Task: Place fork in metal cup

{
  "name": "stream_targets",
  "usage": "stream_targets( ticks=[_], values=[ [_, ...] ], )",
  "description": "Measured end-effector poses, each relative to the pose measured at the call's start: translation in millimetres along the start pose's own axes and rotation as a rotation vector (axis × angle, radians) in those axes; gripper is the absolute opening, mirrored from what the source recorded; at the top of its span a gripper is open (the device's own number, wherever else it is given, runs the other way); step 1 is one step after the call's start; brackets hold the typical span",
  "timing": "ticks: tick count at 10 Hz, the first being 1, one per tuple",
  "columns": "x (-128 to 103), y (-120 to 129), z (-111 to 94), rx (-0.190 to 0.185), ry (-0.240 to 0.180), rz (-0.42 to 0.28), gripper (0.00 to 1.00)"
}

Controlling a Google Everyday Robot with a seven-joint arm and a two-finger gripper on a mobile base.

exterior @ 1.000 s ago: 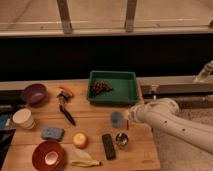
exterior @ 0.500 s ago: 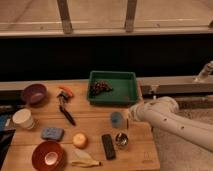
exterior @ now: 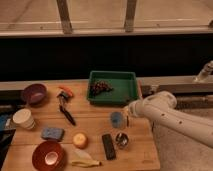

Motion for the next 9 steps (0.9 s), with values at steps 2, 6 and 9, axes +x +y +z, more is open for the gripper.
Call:
stream_targets(
  ticks=[2, 6, 9],
  values=[
    [1, -3, -9, 0.021, 0.029, -0.014, 0.0],
    [7, 0, -15, 0.005, 0.087, -0.036, 0.0],
    [14, 0, -6, -0.035, 0.136, -0.053, 0.0]
  ],
)
